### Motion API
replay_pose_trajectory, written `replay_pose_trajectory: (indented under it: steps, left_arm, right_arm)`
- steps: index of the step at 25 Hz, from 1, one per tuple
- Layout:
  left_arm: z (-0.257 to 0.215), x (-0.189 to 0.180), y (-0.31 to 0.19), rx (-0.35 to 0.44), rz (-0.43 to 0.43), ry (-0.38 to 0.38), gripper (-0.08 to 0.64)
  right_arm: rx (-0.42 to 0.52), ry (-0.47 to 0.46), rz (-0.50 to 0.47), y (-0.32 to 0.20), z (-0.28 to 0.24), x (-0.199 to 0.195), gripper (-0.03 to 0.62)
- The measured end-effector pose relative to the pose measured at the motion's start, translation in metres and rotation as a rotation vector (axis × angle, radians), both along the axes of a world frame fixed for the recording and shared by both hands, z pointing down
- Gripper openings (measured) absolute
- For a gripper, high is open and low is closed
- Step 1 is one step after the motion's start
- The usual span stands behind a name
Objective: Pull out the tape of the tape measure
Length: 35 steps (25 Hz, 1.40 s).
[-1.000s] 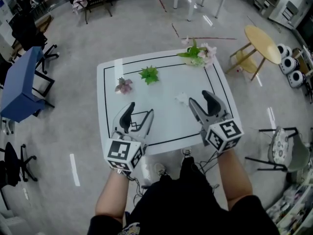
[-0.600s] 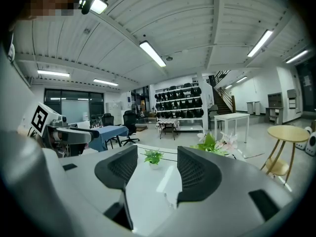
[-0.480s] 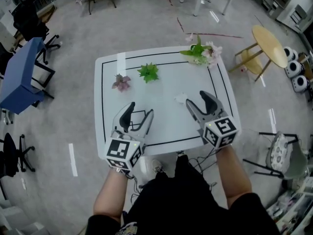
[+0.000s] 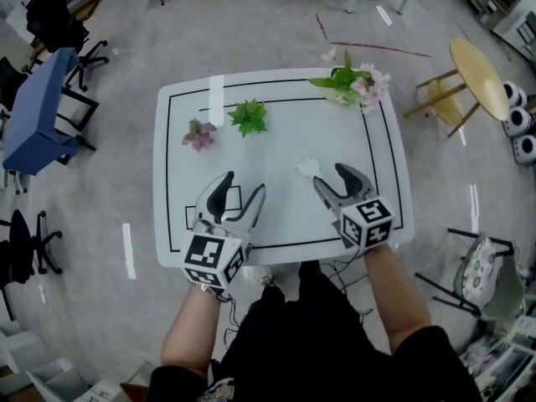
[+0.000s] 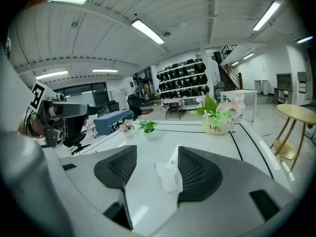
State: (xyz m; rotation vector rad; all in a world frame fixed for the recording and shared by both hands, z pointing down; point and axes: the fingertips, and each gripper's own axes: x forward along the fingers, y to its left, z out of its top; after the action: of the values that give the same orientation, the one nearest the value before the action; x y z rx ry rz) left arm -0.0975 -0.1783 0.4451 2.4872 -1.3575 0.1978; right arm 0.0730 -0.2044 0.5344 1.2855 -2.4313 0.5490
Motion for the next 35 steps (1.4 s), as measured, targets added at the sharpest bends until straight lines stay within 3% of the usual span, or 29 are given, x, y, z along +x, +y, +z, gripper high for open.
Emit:
replay_pose_trajectory:
  steps: [10, 22, 27, 35]
  left_arm:
    - [0.025, 0.019, -0.011, -0.067, -0.049, -0.016, 0.247]
    - [0.044, 0.025, -0.014, -0.104, -0.102, -0.004, 0.247]
    - [0.045, 0.024, -0.011, -0.111, -0.119, 0.001, 0.247]
    - [0.039, 0.017, -0.005, -0.1, -0.134, 0.014, 0.247]
  right_arm:
    - [-0.113, 0.073, -0.104, -0.01, 0.069, 0.001, 0.247]
    - [-0.159, 0.218, -0.169, -0.015, 0.118, -0.005, 0.238]
    - [-0.164, 0.315, -0.182, -0.012, 0.123, -0.007, 0.183]
    - [-0.152, 0.335, -0.215, -0.008, 0.123, -0.013, 0.141]
